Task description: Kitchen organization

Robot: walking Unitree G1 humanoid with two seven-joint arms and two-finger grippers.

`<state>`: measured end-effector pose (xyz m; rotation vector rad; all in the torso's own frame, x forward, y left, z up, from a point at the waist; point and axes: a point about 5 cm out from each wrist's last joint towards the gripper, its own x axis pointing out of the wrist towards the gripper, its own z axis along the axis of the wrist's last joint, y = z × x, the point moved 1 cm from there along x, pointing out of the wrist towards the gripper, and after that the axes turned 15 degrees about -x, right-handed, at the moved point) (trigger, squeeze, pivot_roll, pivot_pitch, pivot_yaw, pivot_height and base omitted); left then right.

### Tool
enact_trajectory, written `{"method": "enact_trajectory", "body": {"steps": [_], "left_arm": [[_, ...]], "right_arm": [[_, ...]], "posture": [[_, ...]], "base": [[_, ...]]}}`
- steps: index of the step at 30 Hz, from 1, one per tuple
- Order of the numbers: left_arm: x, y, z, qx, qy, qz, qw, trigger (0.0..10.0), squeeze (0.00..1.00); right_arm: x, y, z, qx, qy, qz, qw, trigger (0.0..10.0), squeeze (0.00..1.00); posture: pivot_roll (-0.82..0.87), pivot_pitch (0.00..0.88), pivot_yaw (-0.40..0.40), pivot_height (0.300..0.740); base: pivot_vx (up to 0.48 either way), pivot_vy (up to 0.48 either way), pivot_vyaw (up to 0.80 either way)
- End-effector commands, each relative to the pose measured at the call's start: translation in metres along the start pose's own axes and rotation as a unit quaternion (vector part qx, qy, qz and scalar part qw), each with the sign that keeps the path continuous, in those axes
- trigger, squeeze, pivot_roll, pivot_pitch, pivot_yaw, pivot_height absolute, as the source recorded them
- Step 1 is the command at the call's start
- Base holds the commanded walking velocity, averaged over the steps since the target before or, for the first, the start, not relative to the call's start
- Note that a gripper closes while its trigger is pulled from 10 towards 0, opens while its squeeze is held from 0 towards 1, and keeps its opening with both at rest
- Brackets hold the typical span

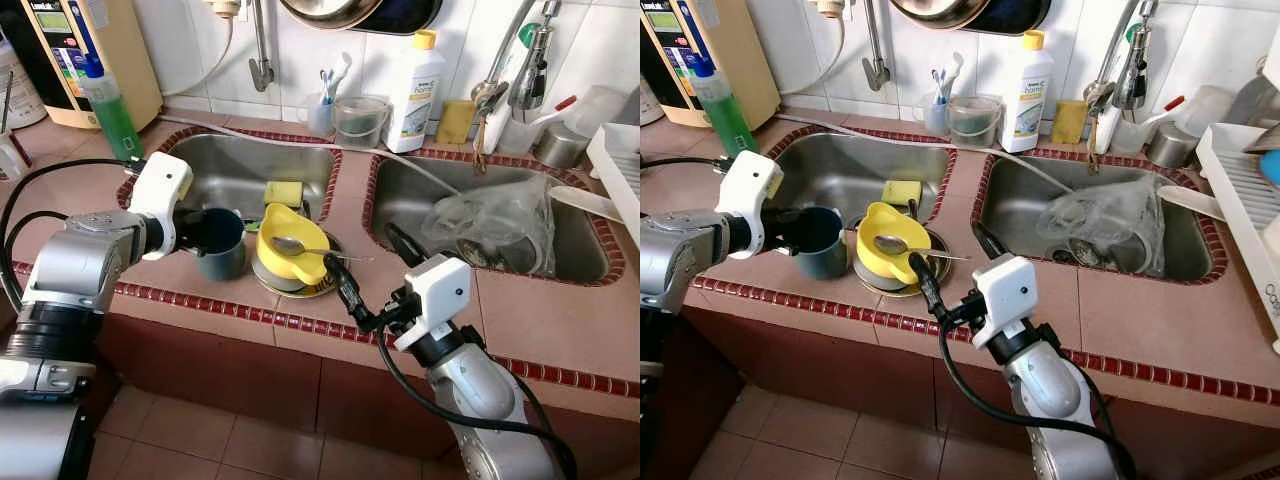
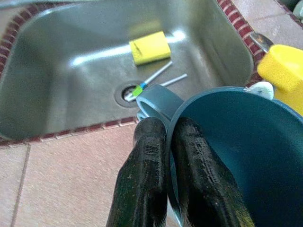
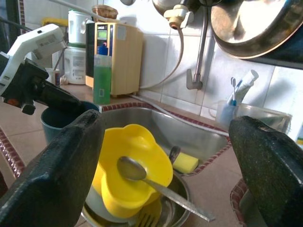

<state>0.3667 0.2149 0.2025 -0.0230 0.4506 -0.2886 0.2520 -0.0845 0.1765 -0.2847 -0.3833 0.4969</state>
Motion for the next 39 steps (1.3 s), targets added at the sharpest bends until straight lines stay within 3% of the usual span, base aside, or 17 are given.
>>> {"method": "enact_trajectory", "body": {"steps": [1, 4, 8, 9, 11, 15, 17, 21, 27, 31, 39], "left_arm": [[-0.006, 0.006, 0.013, 0.017, -0.024, 0.010, 1.000, 10.0, 0.00], [-0.008, 0.007, 0.019, 0.062, -0.050, 0.012, 0.997, 10.0, 0.00], [-0.009, 0.009, 0.022, 0.071, -0.064, 0.022, 0.995, 10.0, 0.00], [-0.012, 0.006, 0.031, 0.089, -0.119, 0.037, 0.988, 10.0, 0.00], [-0.014, 0.004, 0.038, 0.088, -0.163, 0.045, 0.982, 10.0, 0.00], [-0.020, -0.010, 0.047, 0.042, -0.262, 0.039, 0.963, 10.0, 0.00], [-0.023, -0.026, 0.047, -0.004, -0.316, 0.014, 0.949, 10.0, 0.00], [-0.020, -0.045, 0.036, -0.083, -0.350, -0.015, 0.933, 10.0, 0.00], [-0.019, -0.067, 0.011, -0.155, -0.378, -0.046, 0.912, 10.0, 0.00], [-0.019, -0.077, 0.000, -0.152, -0.371, -0.054, 0.914, 10.0, 0.00], [-0.021, -0.076, 0.000, -0.130, -0.380, -0.063, 0.914, 10.0, 0.00]], "right_arm": [[0.002, -0.003, 0.001, 0.002, -0.003, -0.005, 1.000, 10.0, 0.00], [0.005, -0.005, 0.001, -0.001, -0.006, -0.004, 1.000, 10.0, 0.00], [0.008, -0.007, 0.001, -0.003, -0.009, -0.006, 1.000, 10.0, 0.00], [0.011, -0.012, 0.002, -0.011, -0.013, -0.023, 1.000, 10.0, 0.00], [0.013, -0.016, 0.002, -0.014, -0.013, -0.039, 0.999, 10.0, 0.00], [0.017, -0.027, 0.001, -0.021, -0.010, -0.079, 0.997, 10.0, 0.00], [0.020, -0.034, 0.000, -0.027, -0.007, -0.106, 0.994, 10.0, 0.00], [0.024, -0.040, -0.003, -0.022, 0.002, -0.126, 0.992, 10.0, 0.00], [0.026, -0.042, -0.014, -0.009, 0.039, -0.132, 0.990, 10.0, 0.00], [0.025, -0.051, -0.020, -0.033, 0.049, -0.165, 0.984, 10.0, 0.00], [0.027, -0.060, -0.022, -0.037, 0.051, -0.194, 0.979, 10.0, 0.00]], "posture": [[0.06, 0.000, 0.000, 0.740], [0.07, 0.000, -0.009, 0.740], [0.07, 0.000, -0.013, 0.740], [0.07, 0.000, -0.019, 0.740], [0.07, 0.000, -0.022, 0.740], [0.08, 0.000, -0.030, 0.740], [0.08, 0.000, -0.040, 0.740], [0.09, 0.000, -0.048, 0.740], [0.09, 0.000, -0.054, 0.740], [0.09, 0.000, -0.054, 0.740], [0.10, 0.000, -0.055, 0.740]], "base": [[0.000, 0.000, 0.00], [0.000, 0.000, 0.00], [0.000, 0.000, 0.00], [0.000, 0.000, 0.00], [0.000, 0.000, 0.00], [0.000, 0.000, 0.00], [0.000, 0.000, 0.00], [0.000, 0.000, 0.00], [0.000, 0.000, 0.00], [0.000, 0.000, 0.00], [0.000, 0.000, 0.00]]}}
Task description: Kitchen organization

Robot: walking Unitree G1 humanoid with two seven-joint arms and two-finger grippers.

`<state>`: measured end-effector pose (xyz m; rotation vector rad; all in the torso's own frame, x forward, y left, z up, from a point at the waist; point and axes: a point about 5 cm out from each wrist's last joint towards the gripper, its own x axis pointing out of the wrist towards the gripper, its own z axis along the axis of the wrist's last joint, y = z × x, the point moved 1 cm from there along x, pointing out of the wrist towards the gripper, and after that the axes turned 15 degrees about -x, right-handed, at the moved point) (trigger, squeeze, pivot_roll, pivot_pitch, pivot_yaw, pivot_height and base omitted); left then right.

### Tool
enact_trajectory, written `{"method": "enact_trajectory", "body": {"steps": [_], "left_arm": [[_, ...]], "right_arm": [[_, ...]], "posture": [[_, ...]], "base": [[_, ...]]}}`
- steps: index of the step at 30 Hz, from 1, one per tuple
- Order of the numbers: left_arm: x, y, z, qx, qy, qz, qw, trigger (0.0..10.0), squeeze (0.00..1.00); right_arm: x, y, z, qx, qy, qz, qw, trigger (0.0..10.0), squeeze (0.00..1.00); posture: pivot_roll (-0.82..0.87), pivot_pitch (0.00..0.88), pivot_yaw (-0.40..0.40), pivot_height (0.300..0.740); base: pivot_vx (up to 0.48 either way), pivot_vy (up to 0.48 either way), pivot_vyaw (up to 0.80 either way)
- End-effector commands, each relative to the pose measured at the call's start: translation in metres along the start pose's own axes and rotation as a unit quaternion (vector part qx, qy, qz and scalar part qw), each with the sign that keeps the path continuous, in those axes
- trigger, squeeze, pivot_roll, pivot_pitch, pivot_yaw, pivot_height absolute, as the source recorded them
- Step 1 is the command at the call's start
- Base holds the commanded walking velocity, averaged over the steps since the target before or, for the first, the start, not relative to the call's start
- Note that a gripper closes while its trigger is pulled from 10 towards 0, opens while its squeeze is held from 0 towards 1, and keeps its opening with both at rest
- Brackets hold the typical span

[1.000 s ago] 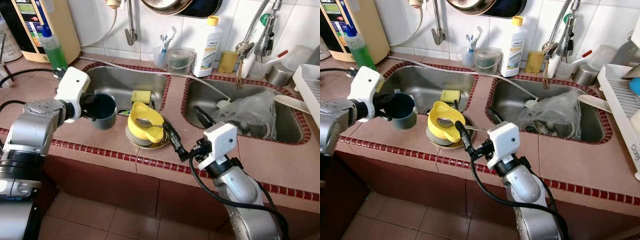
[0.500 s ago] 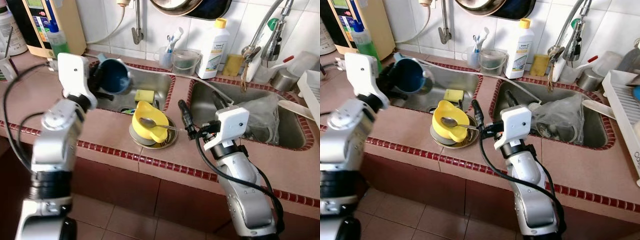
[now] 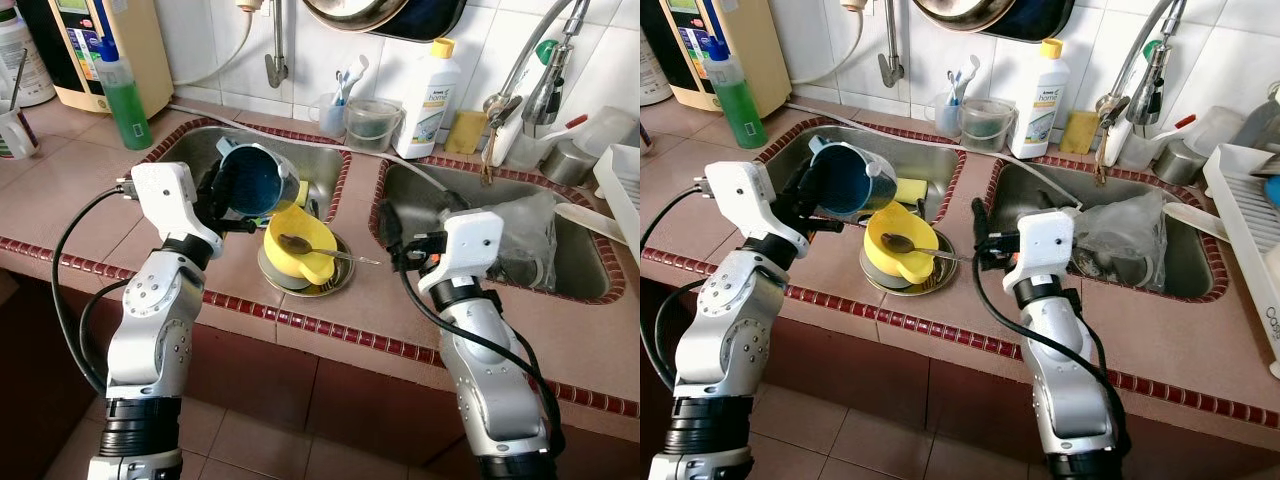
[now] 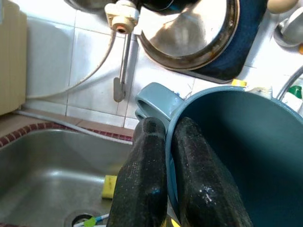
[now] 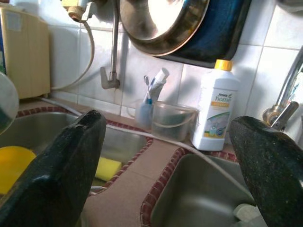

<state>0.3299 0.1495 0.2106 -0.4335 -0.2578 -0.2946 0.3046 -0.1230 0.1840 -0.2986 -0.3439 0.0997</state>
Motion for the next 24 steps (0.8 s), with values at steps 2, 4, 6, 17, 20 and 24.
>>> {"method": "enact_trajectory", "body": {"steps": [2, 4, 6, 17, 20, 24], "left_arm": [[0.0017, -0.0047, 0.0077, 0.008, -0.016, -0.019, 1.000, 10.0, 0.00], [0.0023, -0.0047, 0.0091, 0.009, -0.017, -0.020, 1.000, 10.0, 0.00], [0.0036, -0.0045, 0.0113, 0.009, -0.020, -0.020, 1.000, 10.0, 0.00], [0.0060, -0.0035, 0.0126, 0.010, -0.023, -0.019, 1.000, 10.0, 0.00], [0.0067, -0.0031, 0.0130, 0.009, -0.024, -0.018, 1.000, 10.0, 0.00], [0.0072, -0.0028, 0.0133, 0.009, -0.024, -0.017, 1.000, 10.0, 0.00]], "right_arm": [[0.0033, -0.0025, 0.0003, 0.000, -0.001, -0.007, 1.000, 10.0, 0.00], [0.0040, -0.0024, 0.0006, 0.000, -0.003, -0.007, 1.000, 10.0, 0.00], [0.0060, -0.0027, 0.0010, -0.001, -0.006, -0.009, 1.000, 10.0, 0.00], [0.0071, -0.0024, 0.0015, 0.000, -0.009, -0.006, 1.000, 10.0, 0.00], [0.0076, -0.0024, 0.0014, -0.001, -0.010, -0.005, 1.000, 10.0, 0.00], [0.0081, -0.0024, 0.0014, -0.001, -0.010, -0.004, 1.000, 10.0, 0.00]], "posture": [[0.10, 0.000, -0.055, 0.740], [0.10, 0.000, -0.054, 0.740], [0.10, 0.000, -0.054, 0.740], [0.09, 0.000, -0.056, 0.740], [0.09, 0.000, -0.057, 0.740], [0.09, 0.000, -0.057, 0.740]], "base": [[0.161, 0.000, 0.00], [0.330, 0.000, 0.00], [0.337, 0.000, 0.00], [0.339, 0.000, 0.00], [0.339, 0.000, 0.00], [0.340, 0.000, 0.00]]}}
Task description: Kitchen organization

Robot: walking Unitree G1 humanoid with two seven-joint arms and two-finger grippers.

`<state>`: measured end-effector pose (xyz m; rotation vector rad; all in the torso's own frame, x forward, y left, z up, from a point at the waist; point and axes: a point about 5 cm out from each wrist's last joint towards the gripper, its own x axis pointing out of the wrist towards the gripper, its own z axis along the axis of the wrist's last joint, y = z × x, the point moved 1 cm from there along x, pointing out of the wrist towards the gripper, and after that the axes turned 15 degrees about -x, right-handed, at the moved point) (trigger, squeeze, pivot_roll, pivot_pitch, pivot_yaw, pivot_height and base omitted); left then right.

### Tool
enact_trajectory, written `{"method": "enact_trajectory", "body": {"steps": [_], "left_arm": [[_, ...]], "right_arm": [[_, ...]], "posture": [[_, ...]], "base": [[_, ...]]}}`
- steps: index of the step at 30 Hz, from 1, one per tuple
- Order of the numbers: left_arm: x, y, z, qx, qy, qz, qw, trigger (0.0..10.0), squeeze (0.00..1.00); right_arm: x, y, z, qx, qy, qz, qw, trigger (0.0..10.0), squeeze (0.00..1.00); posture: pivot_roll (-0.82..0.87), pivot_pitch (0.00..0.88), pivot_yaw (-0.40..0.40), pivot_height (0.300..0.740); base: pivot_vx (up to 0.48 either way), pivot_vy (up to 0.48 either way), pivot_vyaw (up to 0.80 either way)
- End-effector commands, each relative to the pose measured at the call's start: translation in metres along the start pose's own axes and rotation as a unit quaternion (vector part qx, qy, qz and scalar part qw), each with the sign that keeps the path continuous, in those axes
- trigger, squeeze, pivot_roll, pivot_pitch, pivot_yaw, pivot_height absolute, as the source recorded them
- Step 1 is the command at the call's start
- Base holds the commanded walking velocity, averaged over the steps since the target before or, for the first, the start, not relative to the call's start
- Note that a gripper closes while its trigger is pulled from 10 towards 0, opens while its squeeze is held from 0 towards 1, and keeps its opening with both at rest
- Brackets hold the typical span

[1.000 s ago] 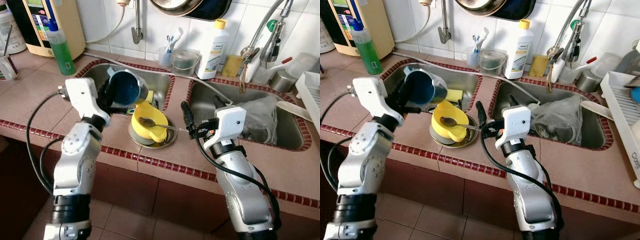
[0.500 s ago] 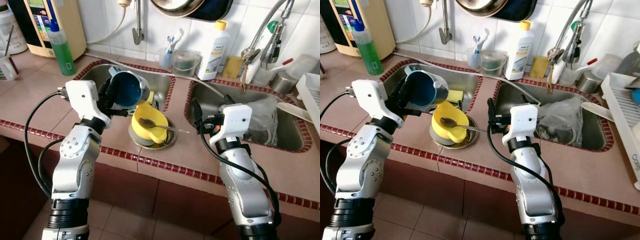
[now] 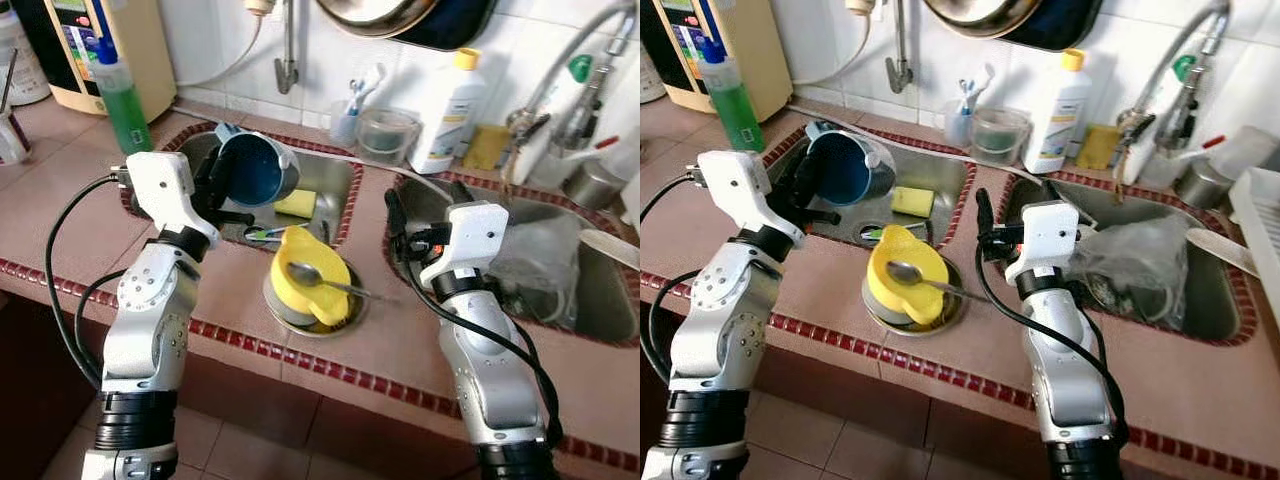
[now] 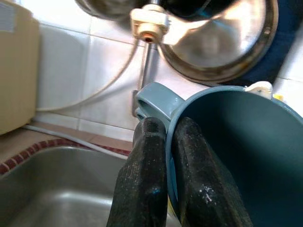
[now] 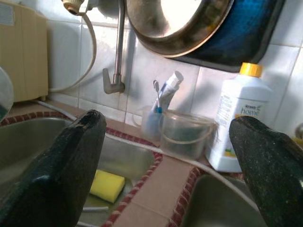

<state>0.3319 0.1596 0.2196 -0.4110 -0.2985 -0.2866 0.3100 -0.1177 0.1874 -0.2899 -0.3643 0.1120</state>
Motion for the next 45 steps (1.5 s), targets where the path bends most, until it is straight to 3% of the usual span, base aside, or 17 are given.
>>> {"method": "enact_trajectory", "body": {"steps": [1, 17, 25, 33, 45], "left_arm": [[0.005, -0.009, 0.001, -0.006, -0.006, -0.015, 1.000, 10.0, 0.00], [0.007, -0.008, -0.001, -0.006, 0.000, -0.014, 1.000, 10.0, 0.00], [0.009, -0.011, -0.012, 0.022, 0.044, -0.043, 0.998, 10.0, 0.00], [0.022, 0.004, -0.020, 0.074, 0.090, -0.048, 0.992, 10.0, 0.00], [0.041, 0.020, -0.038, 0.102, 0.143, -0.050, 0.983, 10.0, 0.00]], "right_arm": [[0.001, -0.006, -0.001, -0.006, 0.001, -0.007, 1.000, 10.0, 0.00], [0.002, -0.005, -0.001, -0.007, 0.000, 0.001, 1.000, 10.0, 0.00], [-0.003, -0.001, -0.004, -0.008, 0.015, 0.023, 1.000, 10.0, 0.00], [-0.019, 0.001, -0.008, 0.009, 0.056, 0.052, 0.997, 10.0, 0.00], [-0.054, 0.001, 0.004, 0.015, 0.073, 0.106, 0.992, 10.0, 0.00]], "posture": [[0.09, 0.000, -0.058, 0.740], [0.09, 0.000, -0.060, 0.740], [0.07, 0.000, -0.051, 0.740], [0.02, 0.000, -0.012, 0.740], [-0.08, 0.000, 0.031, 0.740]], "base": [[0.341, 0.000, 0.00], [0.250, 0.000, 0.00], [0.000, 0.000, 0.00], [0.000, 0.000, 0.00], [0.000, 0.000, 0.00]]}}
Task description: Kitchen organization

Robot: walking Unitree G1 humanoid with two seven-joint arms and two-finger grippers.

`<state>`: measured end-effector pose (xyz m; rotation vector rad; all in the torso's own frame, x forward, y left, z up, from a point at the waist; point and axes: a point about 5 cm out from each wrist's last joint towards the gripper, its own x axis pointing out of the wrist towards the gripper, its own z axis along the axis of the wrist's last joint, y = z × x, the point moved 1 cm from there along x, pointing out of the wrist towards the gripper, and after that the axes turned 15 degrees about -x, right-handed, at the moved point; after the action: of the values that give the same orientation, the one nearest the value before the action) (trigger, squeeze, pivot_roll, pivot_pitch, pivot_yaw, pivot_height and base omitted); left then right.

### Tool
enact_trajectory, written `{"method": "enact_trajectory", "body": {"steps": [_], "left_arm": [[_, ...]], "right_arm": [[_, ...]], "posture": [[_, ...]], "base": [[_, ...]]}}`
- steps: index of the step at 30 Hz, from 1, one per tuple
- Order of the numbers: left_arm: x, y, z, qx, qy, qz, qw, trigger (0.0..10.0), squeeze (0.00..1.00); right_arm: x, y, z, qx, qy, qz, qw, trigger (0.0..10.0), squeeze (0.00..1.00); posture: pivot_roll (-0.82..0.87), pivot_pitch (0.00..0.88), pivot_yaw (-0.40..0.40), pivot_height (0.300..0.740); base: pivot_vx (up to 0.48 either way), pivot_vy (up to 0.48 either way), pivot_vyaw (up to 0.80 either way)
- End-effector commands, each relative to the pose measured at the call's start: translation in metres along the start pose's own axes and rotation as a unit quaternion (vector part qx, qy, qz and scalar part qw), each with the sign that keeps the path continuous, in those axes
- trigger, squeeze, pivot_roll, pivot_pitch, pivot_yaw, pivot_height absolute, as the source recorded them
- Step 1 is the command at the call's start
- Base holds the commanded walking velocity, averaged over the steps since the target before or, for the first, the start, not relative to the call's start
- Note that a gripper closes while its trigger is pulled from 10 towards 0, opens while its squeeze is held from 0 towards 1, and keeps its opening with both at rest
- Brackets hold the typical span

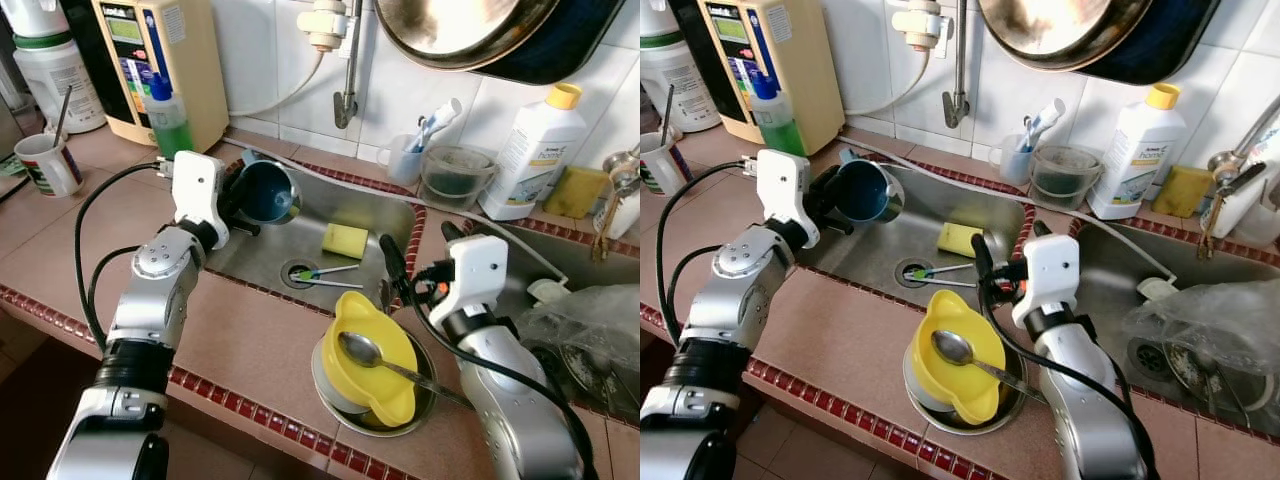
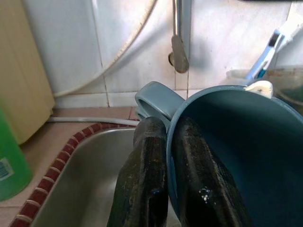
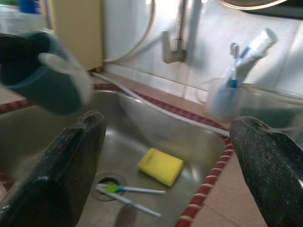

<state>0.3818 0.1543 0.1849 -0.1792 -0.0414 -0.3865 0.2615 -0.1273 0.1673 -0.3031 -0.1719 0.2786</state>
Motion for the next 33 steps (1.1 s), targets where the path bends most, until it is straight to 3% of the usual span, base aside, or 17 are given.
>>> {"method": "enact_trajectory", "body": {"steps": [1, 4, 12, 17, 27, 33], "left_arm": [[0.004, -0.002, 0.008, 0.017, -0.008, -0.010, 1.000, 10.0, 0.00], [0.011, 0.001, 0.000, 0.027, 0.010, -0.013, 0.999, 10.0, 0.00], [0.015, 0.006, -0.014, 0.035, 0.042, -0.003, 0.998, 10.0, 0.00], [0.014, 0.018, -0.026, 0.035, 0.073, 0.032, 0.996, 10.0, 0.00], [0.007, 0.036, -0.033, 0.046, 0.099, 0.093, 0.990, 10.0, 0.00], [0.007, 0.036, -0.037, 0.059, 0.108, 0.095, 0.988, 10.0, 0.00]], "right_arm": [[-0.002, 0.001, 0.006, 0.000, -0.008, 0.011, 1.000, 10.0, 0.00], [-0.016, 0.005, 0.010, 0.003, -0.002, 0.030, 1.000, 10.0, 0.00], [-0.031, 0.010, 0.018, 0.023, -0.003, 0.057, 0.998, 10.0, 0.00], [-0.042, 0.016, 0.025, 0.051, 0.002, 0.072, 0.996, 10.0, 0.00], [-0.053, 0.020, 0.028, 0.082, 0.014, 0.088, 0.993, 10.0, 0.00], [-0.054, 0.021, 0.029, 0.088, 0.017, 0.091, 0.992, 10.0, 0.00]], "posture": [[-0.08, 0.000, 0.031, 0.740], [-0.12, 0.000, 0.044, 0.740], [-0.16, 0.005, 0.060, 0.740], [-0.18, 0.027, 0.073, 0.740], [-0.19, 0.054, 0.085, 0.740], [-0.19, 0.059, 0.090, 0.740]], "base": [[0.000, 0.000, 0.00], [0.000, 0.000, 0.00], [0.000, 0.000, 0.00], [0.000, 0.000, 0.00], [0.000, 0.000, 0.00], [0.000, 0.000, 0.00]]}}
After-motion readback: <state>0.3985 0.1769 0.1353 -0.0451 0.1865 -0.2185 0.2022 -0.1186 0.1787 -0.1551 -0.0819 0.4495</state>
